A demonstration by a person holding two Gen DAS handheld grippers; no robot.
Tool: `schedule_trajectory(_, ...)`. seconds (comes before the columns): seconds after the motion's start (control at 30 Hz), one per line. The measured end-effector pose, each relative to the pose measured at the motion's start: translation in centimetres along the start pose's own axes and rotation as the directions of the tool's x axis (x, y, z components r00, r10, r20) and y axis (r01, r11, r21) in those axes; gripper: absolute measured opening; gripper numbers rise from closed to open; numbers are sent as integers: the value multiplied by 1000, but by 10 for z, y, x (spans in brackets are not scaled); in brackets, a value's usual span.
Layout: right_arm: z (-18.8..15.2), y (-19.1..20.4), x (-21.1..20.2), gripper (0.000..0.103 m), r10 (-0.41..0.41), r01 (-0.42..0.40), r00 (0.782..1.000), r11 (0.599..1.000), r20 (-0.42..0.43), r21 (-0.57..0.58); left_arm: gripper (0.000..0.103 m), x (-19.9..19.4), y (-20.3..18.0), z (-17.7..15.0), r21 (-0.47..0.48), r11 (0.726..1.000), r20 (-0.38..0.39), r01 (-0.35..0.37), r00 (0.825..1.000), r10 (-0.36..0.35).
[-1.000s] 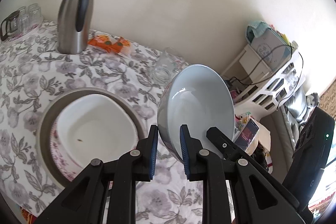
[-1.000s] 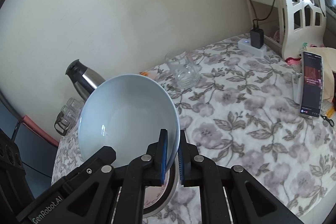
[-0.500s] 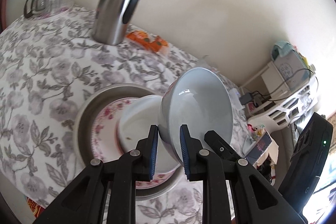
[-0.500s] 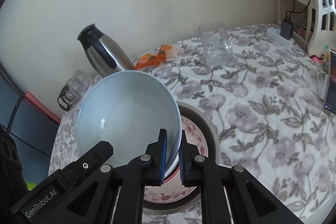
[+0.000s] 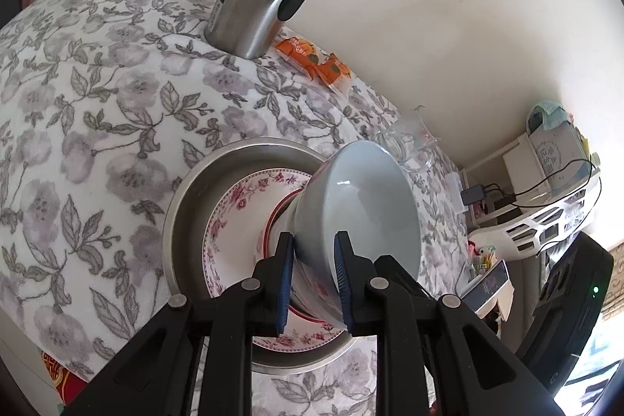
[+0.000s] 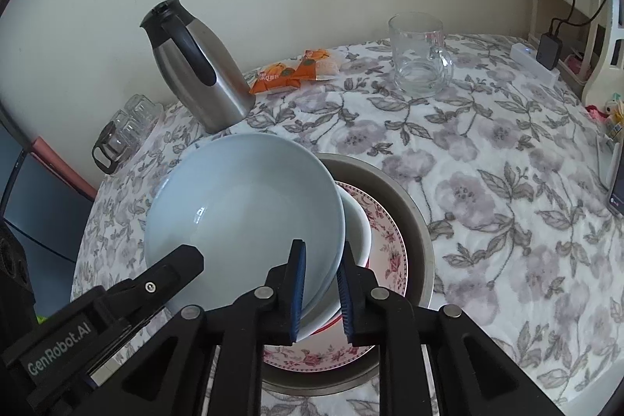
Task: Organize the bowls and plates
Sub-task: 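Carry the white round bowl over the tray and lower it onto the square bowl, then open both tools to release the white round bowl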
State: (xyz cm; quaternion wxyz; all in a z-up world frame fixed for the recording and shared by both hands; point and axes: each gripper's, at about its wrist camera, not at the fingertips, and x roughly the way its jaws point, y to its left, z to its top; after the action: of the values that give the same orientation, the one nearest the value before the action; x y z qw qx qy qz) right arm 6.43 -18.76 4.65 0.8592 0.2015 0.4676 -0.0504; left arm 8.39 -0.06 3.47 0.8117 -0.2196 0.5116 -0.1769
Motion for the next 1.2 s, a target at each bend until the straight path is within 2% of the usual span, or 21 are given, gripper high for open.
schedule_trajectory(0.2,3,1,-9,18,-9,9,1000,1000,30,-2,22,-2,3,3,-11,1000,21,-15,1000,15)
schedule_trajectory(0.3,4,-3,-12,19,-39,40,998,999,40,-6,22,-7,5,5,-3,999,43,-31,999,32)
schedule_trajectory(0.6,0,-19,-16,19,-13,12,999,999,37,44,22,-11,10,4,-11,1000,49,-27,998,27)
schedule_trajectory(0.67,-2,-18,-19,27,-15,13,999,999,44,40,23,-15,12,2,-8,1000,53,-28,998,29)
schedule_trajectory(0.73,-6,-19,-23,36,-13,10,999,999,51,46,32,-17,13,-2,-1,999,54,-47,997,47)
schedule_trajectory(0.77,-9,-19,-24,40,-14,12,999,999,53,48,42,-18,15,-4,2,998,55,-57,997,57)
schedule_trajectory(0.8,-11,-20,-26,40,-18,15,998,999,54,48,47,-19,16,-7,4,998,56,-69,996,69)
schedule_trajectory(0.93,-19,-18,-35,44,-16,13,998,999,69,43,52,-24,21,-14,13,994,57,-111,992,110)
schedule_trajectory(1.1,-32,-11,-50,51,-22,20,994,1000,103,21,74,-31,25,-25,55,982,75,-183,981,179)
schedule_trajectory(1.2,-42,-10,-53,55,-28,28,994,1000,106,6,79,-32,29,-33,84,972,79,-219,974,213)
